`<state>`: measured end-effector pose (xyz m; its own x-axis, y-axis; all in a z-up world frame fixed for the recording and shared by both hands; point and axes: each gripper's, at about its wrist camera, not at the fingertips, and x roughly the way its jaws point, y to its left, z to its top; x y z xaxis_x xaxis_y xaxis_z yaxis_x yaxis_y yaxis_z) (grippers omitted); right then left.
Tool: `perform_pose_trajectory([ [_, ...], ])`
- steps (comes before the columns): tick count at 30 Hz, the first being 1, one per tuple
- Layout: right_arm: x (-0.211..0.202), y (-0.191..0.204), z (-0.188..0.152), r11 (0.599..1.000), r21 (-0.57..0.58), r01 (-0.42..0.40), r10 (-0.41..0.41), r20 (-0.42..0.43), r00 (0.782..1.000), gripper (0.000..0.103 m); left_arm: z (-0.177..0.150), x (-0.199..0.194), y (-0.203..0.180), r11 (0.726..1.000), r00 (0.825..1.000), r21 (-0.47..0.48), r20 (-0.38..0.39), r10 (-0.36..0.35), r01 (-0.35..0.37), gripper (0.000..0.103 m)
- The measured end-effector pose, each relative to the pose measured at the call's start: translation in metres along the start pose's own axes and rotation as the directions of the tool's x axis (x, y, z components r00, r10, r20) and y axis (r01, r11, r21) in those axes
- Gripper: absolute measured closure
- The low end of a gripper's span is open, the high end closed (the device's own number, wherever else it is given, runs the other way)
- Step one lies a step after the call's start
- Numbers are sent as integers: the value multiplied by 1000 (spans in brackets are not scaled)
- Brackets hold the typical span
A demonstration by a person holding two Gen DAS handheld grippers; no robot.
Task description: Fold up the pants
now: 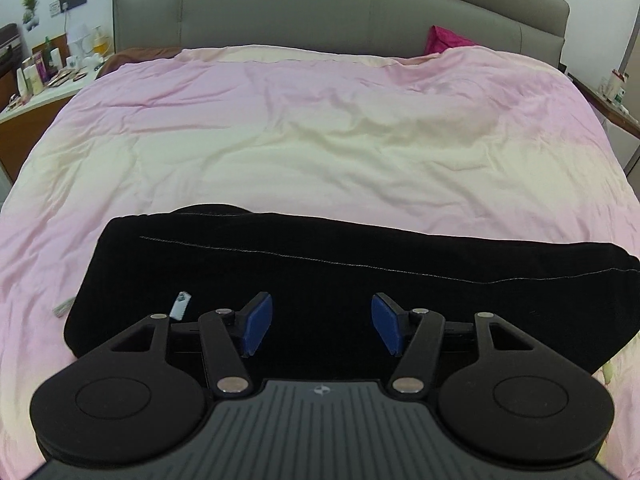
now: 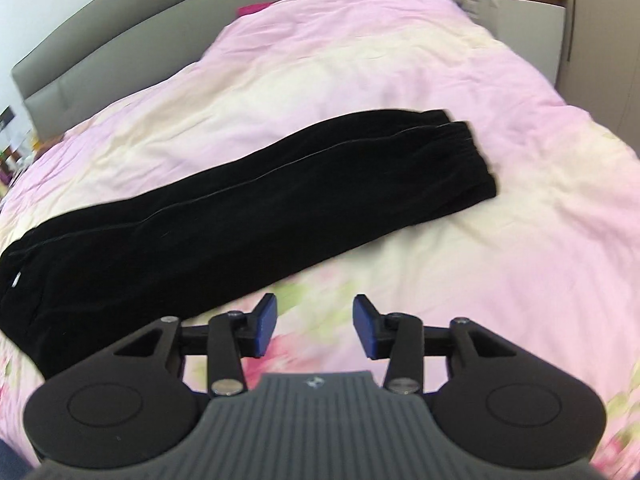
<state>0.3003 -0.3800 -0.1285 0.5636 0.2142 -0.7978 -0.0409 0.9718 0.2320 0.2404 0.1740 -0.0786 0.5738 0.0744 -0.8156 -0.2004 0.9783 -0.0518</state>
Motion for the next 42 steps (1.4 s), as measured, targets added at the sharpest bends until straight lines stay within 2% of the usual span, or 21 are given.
perform_pose_trajectory([
  [4,18,-49,40,998,-48,33,-33,11,999,52,16,22,-9,999,999,-13,-2,37,-37,34],
  [6,33,-68,61,997,-64,37,-36,13,999,51,26,33,-3,996,997,-29,6,82,-81,34],
  [8,53,-89,89,999,-28,31,-30,26,999,50,36,41,11,992,993,-52,15,115,-114,34],
  [13,114,-131,144,994,100,44,-48,45,998,50,55,50,71,973,978,-124,38,203,-197,28],
  [18,162,-141,169,992,101,72,-74,20,997,49,62,54,149,942,962,-216,34,269,-256,22],
  [21,185,-142,178,991,103,85,-86,8,996,46,55,69,187,939,973,-259,-23,228,-227,21],
  [26,213,-135,180,988,107,111,-108,-36,993,46,33,98,211,944,985,-284,-80,151,-167,21],
  [27,216,-133,180,988,102,116,-113,-37,993,48,29,102,212,946,988,-287,-85,129,-149,24],
  [28,217,-131,179,987,102,120,-117,-40,992,62,27,104,212,949,990,-286,-81,116,-135,27],
  [29,219,-129,179,988,105,113,-109,-43,993,65,25,103,210,952,991,-278,-67,118,-132,29],
  [32,214,-115,180,984,27,175,-175,-29,984,73,27,99,205,950,986,-261,-50,162,-169,57],
  [33,210,-109,180,980,-2,197,-197,-19,980,75,29,100,203,946,976,-240,-62,211,-220,80],
  [35,204,-103,180,974,-30,225,-225,-2,974,77,31,98,199,945,969,-213,-57,241,-248,92],
  [39,192,-93,181,961,-59,271,-269,35,962,80,33,92,188,941,959,-189,-32,280,-281,96],
  [42,177,-92,187,944,-62,323,-317,92,944,86,38,87,182,948,967,-194,-4,256,-252,97],
])
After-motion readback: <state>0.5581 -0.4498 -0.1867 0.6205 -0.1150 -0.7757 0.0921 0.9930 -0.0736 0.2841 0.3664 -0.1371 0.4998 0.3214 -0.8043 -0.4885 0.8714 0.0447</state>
